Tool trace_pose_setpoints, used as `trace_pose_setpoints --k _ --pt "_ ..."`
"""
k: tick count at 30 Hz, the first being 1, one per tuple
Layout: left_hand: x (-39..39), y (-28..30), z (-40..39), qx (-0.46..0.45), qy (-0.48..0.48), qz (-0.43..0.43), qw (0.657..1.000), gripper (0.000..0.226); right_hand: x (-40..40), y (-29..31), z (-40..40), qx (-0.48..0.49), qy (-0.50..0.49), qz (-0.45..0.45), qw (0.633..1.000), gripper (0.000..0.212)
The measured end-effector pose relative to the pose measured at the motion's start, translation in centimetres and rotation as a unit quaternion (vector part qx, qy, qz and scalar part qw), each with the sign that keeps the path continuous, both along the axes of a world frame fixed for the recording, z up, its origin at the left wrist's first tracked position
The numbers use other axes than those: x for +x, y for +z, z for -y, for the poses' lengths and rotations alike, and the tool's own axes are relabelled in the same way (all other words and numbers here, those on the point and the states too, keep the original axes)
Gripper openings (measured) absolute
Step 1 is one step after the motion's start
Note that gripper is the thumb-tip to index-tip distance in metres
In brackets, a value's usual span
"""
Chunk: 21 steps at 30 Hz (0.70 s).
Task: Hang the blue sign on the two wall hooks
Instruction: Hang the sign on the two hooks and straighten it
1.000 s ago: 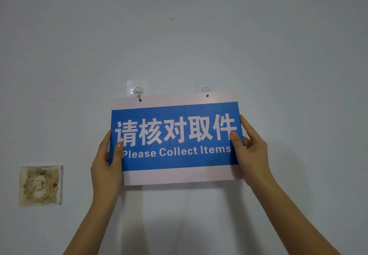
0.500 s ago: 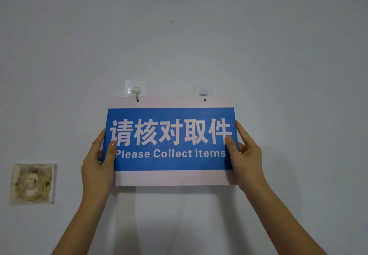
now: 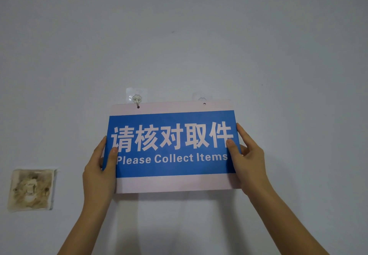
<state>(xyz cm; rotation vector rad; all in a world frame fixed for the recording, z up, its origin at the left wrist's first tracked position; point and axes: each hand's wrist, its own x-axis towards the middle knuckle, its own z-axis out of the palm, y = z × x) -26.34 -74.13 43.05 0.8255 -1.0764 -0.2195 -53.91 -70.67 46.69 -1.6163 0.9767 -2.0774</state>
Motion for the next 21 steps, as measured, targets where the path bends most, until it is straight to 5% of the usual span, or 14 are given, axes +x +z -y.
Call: trace_pose_setpoints --k 21 --pt "0.9 0.2 -0.3 -0.001 0.035 0.041 0.999 0.046 0.7 -1.9 2.8 0.019 0.046 0.058 0.997 0.049"
